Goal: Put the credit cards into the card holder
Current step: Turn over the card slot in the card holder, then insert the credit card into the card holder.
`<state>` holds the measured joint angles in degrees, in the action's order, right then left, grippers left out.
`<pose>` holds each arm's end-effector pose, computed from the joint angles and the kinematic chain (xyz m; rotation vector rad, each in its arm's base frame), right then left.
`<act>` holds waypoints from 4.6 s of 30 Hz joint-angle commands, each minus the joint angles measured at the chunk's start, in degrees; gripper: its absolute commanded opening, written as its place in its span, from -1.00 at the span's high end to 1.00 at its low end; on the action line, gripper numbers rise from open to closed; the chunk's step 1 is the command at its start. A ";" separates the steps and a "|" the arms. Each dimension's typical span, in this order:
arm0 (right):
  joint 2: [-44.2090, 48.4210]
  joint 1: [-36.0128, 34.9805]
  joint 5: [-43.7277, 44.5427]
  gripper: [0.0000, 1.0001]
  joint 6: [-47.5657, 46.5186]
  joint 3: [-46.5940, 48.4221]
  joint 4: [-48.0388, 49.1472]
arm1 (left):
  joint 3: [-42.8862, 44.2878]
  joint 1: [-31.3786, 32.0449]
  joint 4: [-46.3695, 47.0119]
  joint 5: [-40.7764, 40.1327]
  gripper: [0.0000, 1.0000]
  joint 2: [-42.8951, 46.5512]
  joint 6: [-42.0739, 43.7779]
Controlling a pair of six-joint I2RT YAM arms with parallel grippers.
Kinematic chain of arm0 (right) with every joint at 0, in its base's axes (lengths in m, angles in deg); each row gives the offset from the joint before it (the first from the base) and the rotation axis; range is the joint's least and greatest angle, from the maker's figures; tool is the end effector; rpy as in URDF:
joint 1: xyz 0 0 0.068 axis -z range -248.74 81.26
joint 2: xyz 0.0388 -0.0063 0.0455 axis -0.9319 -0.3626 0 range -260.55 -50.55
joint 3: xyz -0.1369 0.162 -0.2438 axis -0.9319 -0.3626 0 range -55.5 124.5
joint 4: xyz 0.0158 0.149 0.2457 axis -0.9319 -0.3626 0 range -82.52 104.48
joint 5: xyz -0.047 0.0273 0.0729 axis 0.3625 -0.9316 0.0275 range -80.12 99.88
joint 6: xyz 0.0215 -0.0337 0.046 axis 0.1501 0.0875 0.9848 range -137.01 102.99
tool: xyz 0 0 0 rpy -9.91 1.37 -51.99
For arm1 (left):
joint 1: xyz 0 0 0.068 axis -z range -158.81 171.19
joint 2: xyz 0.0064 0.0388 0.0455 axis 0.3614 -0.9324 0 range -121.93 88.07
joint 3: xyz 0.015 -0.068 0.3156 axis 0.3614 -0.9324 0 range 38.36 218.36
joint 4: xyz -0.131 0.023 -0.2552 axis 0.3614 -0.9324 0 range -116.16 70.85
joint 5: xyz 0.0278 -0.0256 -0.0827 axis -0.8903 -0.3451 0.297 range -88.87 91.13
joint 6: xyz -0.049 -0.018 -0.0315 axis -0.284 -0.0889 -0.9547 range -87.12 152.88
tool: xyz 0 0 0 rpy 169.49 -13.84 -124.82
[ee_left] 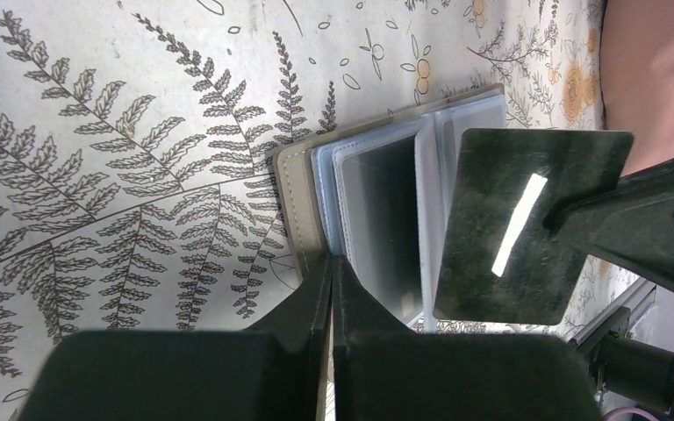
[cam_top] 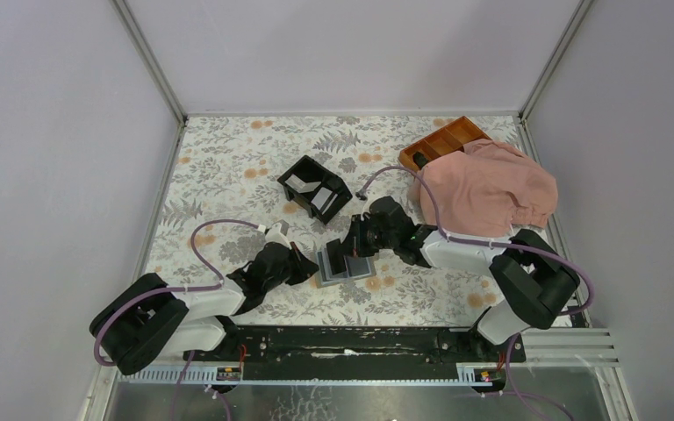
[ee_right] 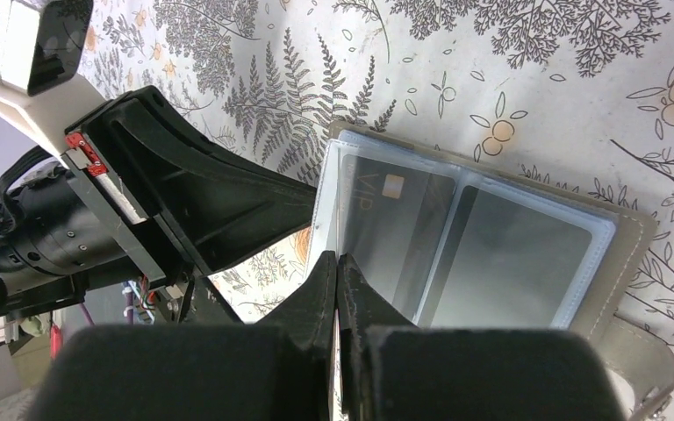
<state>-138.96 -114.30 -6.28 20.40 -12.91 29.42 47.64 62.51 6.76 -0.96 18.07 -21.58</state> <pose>0.2330 0.2555 0.2147 -0.3488 2.2843 1.1103 0.1482 -0.1282 0.1333 -0.2882 2.3083 -0.8736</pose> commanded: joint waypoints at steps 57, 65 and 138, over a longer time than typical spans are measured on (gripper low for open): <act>-9.96 -0.67 -1.86 1.00 -0.20 2.34 6.14 | 7.89 3.22 -12.65 -3.83 0.45 5.40 2.51; -9.55 -0.67 -1.95 1.00 -0.20 1.93 6.33 | 8.73 3.83 -11.44 -4.39 0.62 3.79 2.30; -1.47 7.39 -5.28 1.00 11.07 -11.35 16.12 | 7.44 5.78 -11.09 -9.67 0.85 -3.75 1.21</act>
<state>-140.51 -107.42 -10.85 28.55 -22.97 41.18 55.51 67.71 -0.30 -9.39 14.64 -21.20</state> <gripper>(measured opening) 0.017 0.079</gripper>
